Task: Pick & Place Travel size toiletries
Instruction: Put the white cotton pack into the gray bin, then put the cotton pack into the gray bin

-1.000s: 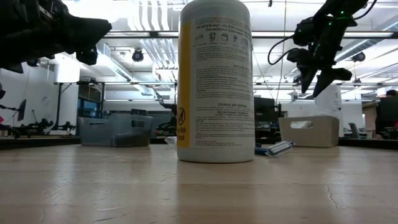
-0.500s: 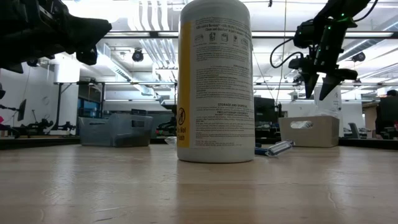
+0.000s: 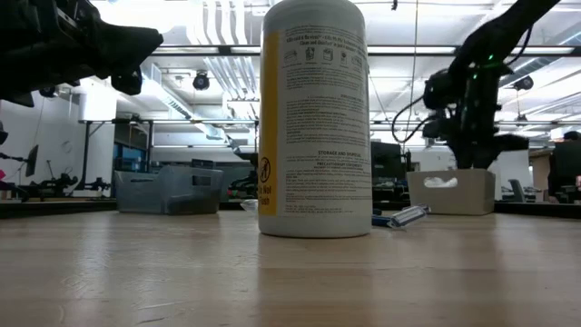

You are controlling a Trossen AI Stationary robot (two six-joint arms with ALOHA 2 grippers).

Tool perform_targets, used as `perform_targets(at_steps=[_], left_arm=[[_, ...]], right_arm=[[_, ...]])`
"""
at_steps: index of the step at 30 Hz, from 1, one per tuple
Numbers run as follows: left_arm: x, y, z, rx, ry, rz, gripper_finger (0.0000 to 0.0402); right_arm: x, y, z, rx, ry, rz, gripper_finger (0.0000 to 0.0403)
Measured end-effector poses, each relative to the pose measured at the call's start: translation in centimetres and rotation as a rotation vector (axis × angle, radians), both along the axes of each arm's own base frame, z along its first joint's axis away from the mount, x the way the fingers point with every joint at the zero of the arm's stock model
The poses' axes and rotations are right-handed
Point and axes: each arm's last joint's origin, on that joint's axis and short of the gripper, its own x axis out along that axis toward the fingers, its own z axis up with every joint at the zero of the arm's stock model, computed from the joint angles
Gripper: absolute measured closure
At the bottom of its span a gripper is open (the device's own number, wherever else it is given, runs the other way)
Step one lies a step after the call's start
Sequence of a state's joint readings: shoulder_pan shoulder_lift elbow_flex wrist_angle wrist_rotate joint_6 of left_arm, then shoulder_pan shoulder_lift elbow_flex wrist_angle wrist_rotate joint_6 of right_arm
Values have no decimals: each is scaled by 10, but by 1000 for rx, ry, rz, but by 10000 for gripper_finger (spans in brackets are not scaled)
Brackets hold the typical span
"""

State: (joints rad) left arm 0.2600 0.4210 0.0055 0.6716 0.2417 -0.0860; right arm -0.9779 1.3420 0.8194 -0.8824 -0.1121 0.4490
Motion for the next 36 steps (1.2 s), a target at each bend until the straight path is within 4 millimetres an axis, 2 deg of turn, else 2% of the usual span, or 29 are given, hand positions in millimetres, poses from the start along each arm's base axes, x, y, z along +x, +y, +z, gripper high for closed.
perform_targets(at_steps=[3, 6, 11, 15, 20, 30, 36], left_arm=[[0, 0, 0, 0, 0, 0, 339], [0, 0, 0, 0, 0, 0, 339], [0, 0, 0, 0, 0, 0, 339], [0, 0, 0, 0, 0, 0, 339], [0, 0, 0, 0, 0, 0, 339], [0, 0, 0, 0, 0, 0, 339], [0, 0, 0, 0, 0, 0, 339]], right_arm=[[6, -5, -10, 39, -30, 35, 322], [9, -10, -11, 42, -24, 70, 339], [11, -14, 2, -10, -44, 91, 361], [12, -16, 16, -69, -64, 95, 362], [12, -18, 29, -122, -67, 89, 336], [15, -17, 36, -96, -154, 98, 239], [23, -21, 54, -129, -207, 101, 205]])
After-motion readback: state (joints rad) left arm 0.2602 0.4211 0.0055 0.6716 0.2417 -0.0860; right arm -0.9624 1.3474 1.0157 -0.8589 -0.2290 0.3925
